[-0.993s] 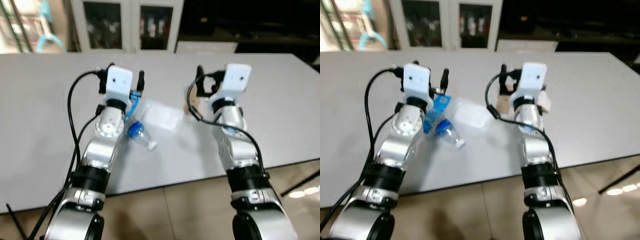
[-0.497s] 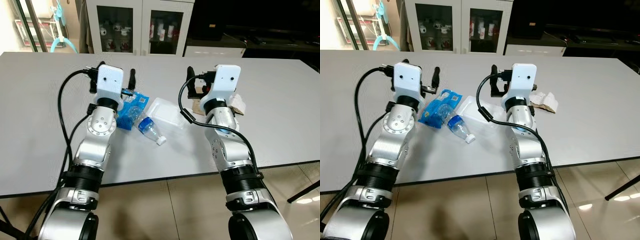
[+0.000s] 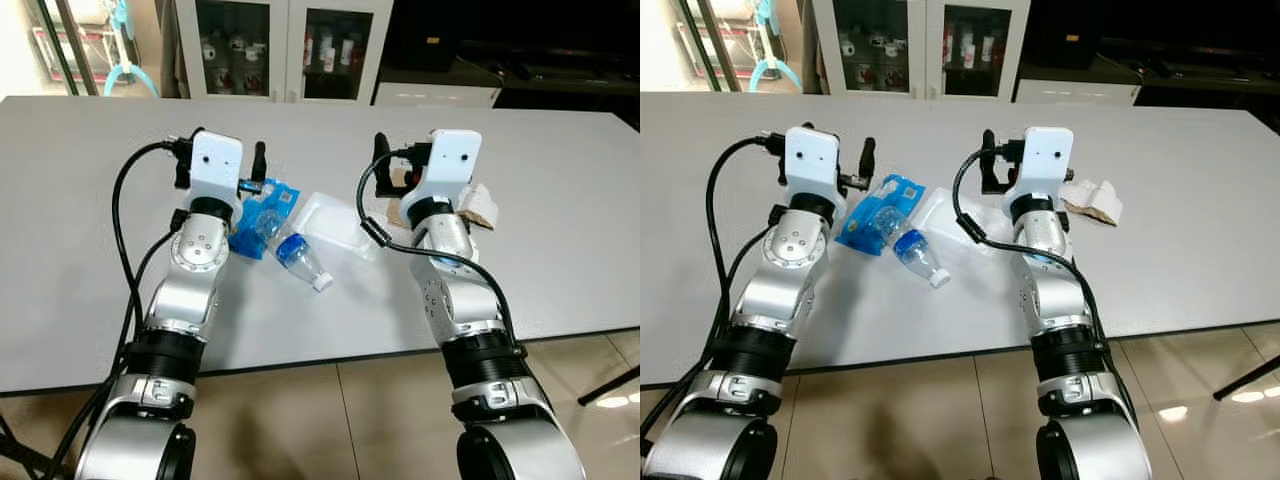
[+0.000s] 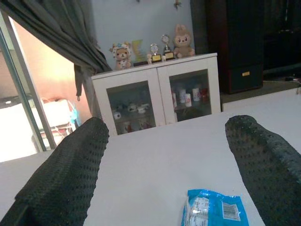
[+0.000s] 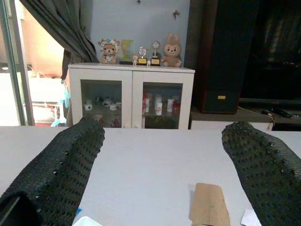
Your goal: Picking trash to rubbish bin
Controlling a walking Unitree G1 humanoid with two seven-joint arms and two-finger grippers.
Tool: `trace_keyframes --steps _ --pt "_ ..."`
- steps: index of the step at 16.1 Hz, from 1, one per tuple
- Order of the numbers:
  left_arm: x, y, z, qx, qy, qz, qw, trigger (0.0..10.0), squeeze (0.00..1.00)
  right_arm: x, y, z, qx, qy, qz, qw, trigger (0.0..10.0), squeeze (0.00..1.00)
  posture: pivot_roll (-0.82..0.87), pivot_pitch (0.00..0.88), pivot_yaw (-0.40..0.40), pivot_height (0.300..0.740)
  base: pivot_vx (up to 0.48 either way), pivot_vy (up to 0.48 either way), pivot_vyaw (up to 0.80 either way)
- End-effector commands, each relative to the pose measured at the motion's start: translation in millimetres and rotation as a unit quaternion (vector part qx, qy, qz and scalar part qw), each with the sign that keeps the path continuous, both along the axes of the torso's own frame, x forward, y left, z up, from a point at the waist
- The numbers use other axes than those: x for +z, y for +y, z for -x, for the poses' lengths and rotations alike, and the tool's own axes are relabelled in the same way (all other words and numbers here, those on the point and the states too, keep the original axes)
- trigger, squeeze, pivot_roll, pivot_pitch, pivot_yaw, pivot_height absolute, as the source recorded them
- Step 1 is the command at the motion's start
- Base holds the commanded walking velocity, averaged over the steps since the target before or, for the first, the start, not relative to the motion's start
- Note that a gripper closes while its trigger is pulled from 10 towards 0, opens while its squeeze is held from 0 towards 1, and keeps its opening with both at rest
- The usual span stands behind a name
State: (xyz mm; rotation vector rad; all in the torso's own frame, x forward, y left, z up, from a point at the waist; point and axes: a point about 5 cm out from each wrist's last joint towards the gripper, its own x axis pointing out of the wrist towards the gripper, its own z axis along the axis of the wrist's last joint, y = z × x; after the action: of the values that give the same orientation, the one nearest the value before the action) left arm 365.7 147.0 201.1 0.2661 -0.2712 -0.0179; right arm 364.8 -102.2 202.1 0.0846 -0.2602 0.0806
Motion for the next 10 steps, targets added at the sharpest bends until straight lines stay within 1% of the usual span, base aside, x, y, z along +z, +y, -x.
trace_keyframes --steps 1,6,10 --pt "8.2 -5.9 -0.2 -0.008 -0.017 0.0 1.0 10.0 0.0 4.6 -4.2 -1.3 -0.004 -0.002 -0.009 1.0 10.0 0.0 0.02 0.02 -0.091 0.74 0.48 0.0 0.0" --pt "14.8 -4.3 -1.1 -0.001 -0.025 -0.004 1.0 10.0 0.0 5.0 -3.1 -1.2 -0.002 -0.004 -0.008 1.0 10.0 0.0 0.02 0.018 -0.09 0.74 0.48 0.0 0.0" --pt "16.1 -5.3 -0.8 -0.002 -0.028 -0.003 1.0 10.0 0.0 4.7 -2.8 -0.8 -0.001 -0.004 -0.009 1.0 10.0 0.0 0.02 0.018 -0.089 0.74 0.48 0.0 0.0"
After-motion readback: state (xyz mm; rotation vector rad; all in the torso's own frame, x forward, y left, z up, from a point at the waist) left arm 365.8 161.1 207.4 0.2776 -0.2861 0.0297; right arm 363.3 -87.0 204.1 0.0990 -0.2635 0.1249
